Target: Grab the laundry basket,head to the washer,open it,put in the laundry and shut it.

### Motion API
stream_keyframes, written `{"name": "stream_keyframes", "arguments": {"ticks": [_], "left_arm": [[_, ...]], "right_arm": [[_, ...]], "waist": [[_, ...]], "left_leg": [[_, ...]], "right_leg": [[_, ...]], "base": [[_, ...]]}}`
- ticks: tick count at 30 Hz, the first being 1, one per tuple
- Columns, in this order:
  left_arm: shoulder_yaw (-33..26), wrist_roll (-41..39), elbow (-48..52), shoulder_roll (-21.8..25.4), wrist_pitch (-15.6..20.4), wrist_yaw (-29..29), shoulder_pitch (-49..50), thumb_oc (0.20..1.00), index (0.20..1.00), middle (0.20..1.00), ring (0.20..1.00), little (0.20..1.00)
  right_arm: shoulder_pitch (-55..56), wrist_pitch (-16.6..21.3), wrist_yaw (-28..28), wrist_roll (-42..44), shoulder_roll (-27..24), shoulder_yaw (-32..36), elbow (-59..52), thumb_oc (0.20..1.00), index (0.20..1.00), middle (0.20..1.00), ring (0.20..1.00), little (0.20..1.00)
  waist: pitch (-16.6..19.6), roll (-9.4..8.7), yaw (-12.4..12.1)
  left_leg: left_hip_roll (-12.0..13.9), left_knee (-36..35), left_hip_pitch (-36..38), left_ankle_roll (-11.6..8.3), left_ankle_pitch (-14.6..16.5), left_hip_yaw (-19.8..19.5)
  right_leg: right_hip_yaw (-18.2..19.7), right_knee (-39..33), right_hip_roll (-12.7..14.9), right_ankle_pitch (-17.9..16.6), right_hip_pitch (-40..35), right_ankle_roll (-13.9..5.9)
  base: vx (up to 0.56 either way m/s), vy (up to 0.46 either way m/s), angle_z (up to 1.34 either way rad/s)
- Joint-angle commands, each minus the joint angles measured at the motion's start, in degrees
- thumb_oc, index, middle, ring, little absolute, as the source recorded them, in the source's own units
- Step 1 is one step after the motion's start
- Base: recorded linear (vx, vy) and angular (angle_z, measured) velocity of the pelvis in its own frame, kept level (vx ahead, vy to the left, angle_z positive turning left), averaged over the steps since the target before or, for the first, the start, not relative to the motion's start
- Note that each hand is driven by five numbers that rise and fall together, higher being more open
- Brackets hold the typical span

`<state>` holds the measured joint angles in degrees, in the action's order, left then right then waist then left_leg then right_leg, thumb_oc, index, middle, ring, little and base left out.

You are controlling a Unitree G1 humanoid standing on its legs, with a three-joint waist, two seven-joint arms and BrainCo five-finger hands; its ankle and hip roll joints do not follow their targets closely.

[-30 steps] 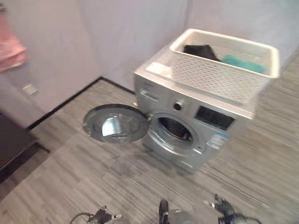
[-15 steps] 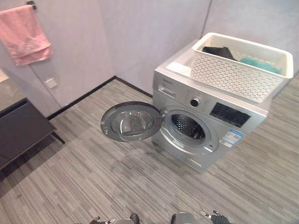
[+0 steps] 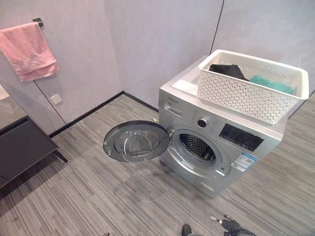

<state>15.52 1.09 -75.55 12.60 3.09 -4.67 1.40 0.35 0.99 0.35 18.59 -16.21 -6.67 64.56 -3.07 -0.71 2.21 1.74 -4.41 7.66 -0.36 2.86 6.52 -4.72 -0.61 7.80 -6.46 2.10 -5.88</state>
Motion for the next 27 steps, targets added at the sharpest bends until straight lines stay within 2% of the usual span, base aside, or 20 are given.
{"name": "stream_keyframes", "arguments": {"ticks": [1,3,4,6,8,9,10,11,13,14,15,16,19,21,22,23,24,27], "left_arm": [[-1.8,0.5,-1.8,1.4,0.0,0.3,-0.5,1.0,1.0,1.0,1.0,1.0],[-1.9,0.3,-1.9,1.3,-0.1,0.3,-0.3,1.0,1.0,1.0,1.0,1.0],[-1.8,0.3,-1.9,1.3,0.0,0.3,-0.4,1.0,1.0,1.0,1.0,1.0],[-2.0,0.0,-2.1,1.3,0.1,0.3,-0.6,1.0,1.0,1.0,1.0,1.0],[-2.1,-0.7,-2.3,0.9,0.3,0.3,-0.5,1.0,1.0,1.0,1.0,1.0],[-2.1,-0.9,-2.5,0.9,0.4,0.1,-0.6,1.0,1.0,1.0,1.0,1.0],[-2.1,-0.9,-2.5,0.9,0.4,0.1,-0.6,1.0,1.0,1.0,1.0,1.0],[-1.6,-0.5,-2.4,1.1,0.6,0.1,-0.8,1.0,1.0,1.0,1.0,1.0],[-1.5,-0.7,-2.5,1.0,0.6,0.0,-0.8,1.0,1.0,1.0,1.0,1.0],[-1.3,-1.0,-2.9,0.8,0.5,-0.1,-0.8,1.0,1.0,1.0,1.0,1.0],[-1.3,-1.0,-2.9,0.8,0.5,-0.1,-0.8,1.0,1.0,1.0,1.0,1.0],[-1.1,-1.8,-2.3,0.8,0.4,0.1,-1.0,1.0,1.0,1.0,1.0,1.0],[-0.4,-2.9,-0.3,1.0,0.4,0.0,-1.9,1.0,1.0,1.0,1.0,1.0],[0.5,-2.9,1.1,1.3,0.4,-0.4,-2.9,1.0,1.0,1.0,1.0,1.0],[0.5,-2.9,1.1,1.4,0.4,-0.4,-2.9,1.0,1.0,1.0,1.0,1.0],[1.2,-2.8,2.4,1.4,0.5,-1.1,-3.5,1.0,1.0,1.0,1.0,1.0],[1.4,-2.9,2.8,1.3,0.6,-1.4,-3.9,1.0,1.0,1.0,1.0,1.0],[2.1,-3.2,3.8,1.2,1.3,-1.7,-4.7,1.0,1.0,1.0,1.0,1.0]], "right_arm": [[-1.4,0.5,0.6,-0.3,-0.8,-1.5,-1.0,1.0,1.0,1.0,1.0,1.0],[-1.6,0.3,0.7,-0.3,-0.7,-1.7,-1.0,1.0,1.0,1.0,1.0,1.0],[-2.0,0.2,0.6,-0.1,-0.9,-1.5,-0.6,1.0,1.0,1.0,1.0,1.0],[-2.5,0.2,0.6,0.2,-1.3,-0.9,0.4,1.0,1.0,1.0,1.0,1.0],[-3.3,-0.2,0.5,-0.1,-1.7,-0.3,2.7,1.0,1.0,1.0,1.0,1.0],[-3.1,-0.2,0.7,-0.3,-1.8,-0.2,3.5,1.0,1.0,1.0,1.0,1.0],[-3.1,-0.2,0.7,-0.3,-1.8,-0.2,3.5,1.0,1.0,1.0,1.0,1.0],[-1.8,-0.4,1.0,-0.5,-1.6,-0.1,4.1,1.0,1.0,1.0,1.0,1.0],[-1.5,-0.4,1.2,-0.7,-1.6,-0.3,4.4,1.0,1.0,1.0,1.0,1.0],[-0.9,-0.3,1.7,-1.1,-1.3,-1.3,5.0,1.0,1.0,1.0,1.0,1.0],[-0.9,-0.3,1.7,-1.1,-1.4,-1.3,5.0,1.0,1.0,1.0,1.0,1.0],[-0.2,-0.1,1.7,-0.7,-1.0,-1.6,4.7,1.0,1.0,1.0,1.0,1.0],[-0.5,0.5,1.2,0.0,-1.0,-2.7,4.0,1.0,1.0,1.0,1.0,1.0],[-0.8,1.0,0.6,0.5,-1.5,-3.3,3.1,1.0,1.0,1.0,1.0,1.0],[-0.8,1.0,0.6,0.5,-1.5,-3.3,3.1,1.0,1.0,1.0,1.0,1.0],[-0.8,1.4,-0.2,1.2,-1.8,-3.3,2.1,1.0,1.0,1.0,1.0,1.0],[-0.6,1.5,-0.4,1.0,-2.1,-3.2,2.0,1.0,1.0,1.0,1.0,1.0],[-1.0,1.8,-1.2,2.2,-2.9,-1.8,1.3,1.0,1.0,1.0,1.0,1.0]], "waist": [[-2.4,-0.07,0.4],[-2.8,-0.08,0.5],[-2.8,0.0,0.6],[-3.0,-0.23,0.8],[-3.5,-0.43,1.4],[-3.5,-0.87,1.7],[-3.6,-0.79,1.7],[-2.7,-2.05,2.0],[-2.3,-2.32,2.0],[-1.2,-2.32,2.2],[-1.1,-2.24,2.3],[-0.6,-1.94,2.5],[-0.7,-2.16,2.3],[-2.0,-3.07,1.8],[-2.0,-3.06,1.9],[-3.1,-3.57,1.8],[-3.3,-3.69,1.9],[-3.8,-2.86,1.7]], "left_leg": [[-4.5,5.8,-4.2,4.88,3.3,-4.8],[-4.6,5.9,-3.7,4.85,3.7,-5.1],[-4.7,5.7,-3.5,4.51,4.0,-5.8],[-4.8,5.4,-3.2,3.75,4.5,-6.8],[-4.1,5.4,-0.9,2.46,6.3,-8.8],[-3.8,5.3,0.0,2.06,6.7,-9.8],[-3.7,5.3,0.1,2.04,6.8,-9.8],[-2.9,4.2,1.4,1.02,7.2,-11.9],[-1.8,3.7,2.0,0.54,7.1,-12.8],[1.5,3.0,2.0,-1.06,6.1,-14.1],[1.6,2.9,2.0,-1.1,6.1,-14.2],[4.0,3.4,0.5,-2.59,5.2,-15.6],[5.9,8.2,-3.6,-3.94,4.3,-16.3],[5.3,15.7,-7.7,-4.01,2.0,-16.4],[5.3,16.0,-7.8,-4.0,2.1,-16.5],[6.0,16.6,-9.7,-3.71,0.9,-13.9],[6.7,14.4,-10.0,-3.76,1.2,-12.0],[7.5,9.0,-13.6,-4.5,-2.3,-9.4]], "right_leg": [[4.5,18.4,1.4,3.5,7.0,-3.34],[5.3,18.7,1.3,3.8,7.5,-3.3],[6.0,14.8,1.4,4.3,7.6,-2.86],[7.0,7.1,2.5,2.3,8.9,-3.14],[6.9,-0.3,3.6,-0.3,10.9,-4.24],[8.7,0.0,2.8,-0.5,11.0,-4.42],[8.6,0.1,2.8,-0.5,10.8,-4.4],[11.2,1.1,1.7,0.0,9.4,-3.92],[10.9,2.1,1.1,-0.2,9.2,-3.69],[9.2,3.3,-1.1,1.3,9.1,-2.63],[9.1,3.4,-1.1,1.3,9.1,-2.58],[7.6,4.7,-3.2,4.0,8.8,-1.28],[5.5,4.6,-5.4,6.6,7.3,0.45],[4.5,3.8,-5.5,7.1,5.4,1.7],[4.4,3.7,-5.5,7.1,5.4,1.68],[3.3,2.6,-5.0,7.9,3.4,2.22],[2.7,2.1,-4.3,8.2,2.5,2.06],[1.7,2.0,-2.9,8.3,1.5,1.46]], "base": [[-0.02,0.016,-0.08],[0.07,-0.039,-0.16],[0.18,-0.121,-0.12],[0.2,-0.177,0.06],[0.33,-0.263,0.41],[0.27,-0.21,0.44],[0.29,-0.268,0.49],[0.27,-0.281,0.71],[0.26,-0.323,0.96],[0.17,-0.266,1.02],[0.26,-0.473,0.93],[0.14,-0.313,0.62],[0.12,-0.31,0.4],[0.03,-0.155,0.48],[0.0,-0.089,0.37],[0.01,-0.02,0.29],[0.02,0.013,0.45],[0.01,0.105,0.6]]}}
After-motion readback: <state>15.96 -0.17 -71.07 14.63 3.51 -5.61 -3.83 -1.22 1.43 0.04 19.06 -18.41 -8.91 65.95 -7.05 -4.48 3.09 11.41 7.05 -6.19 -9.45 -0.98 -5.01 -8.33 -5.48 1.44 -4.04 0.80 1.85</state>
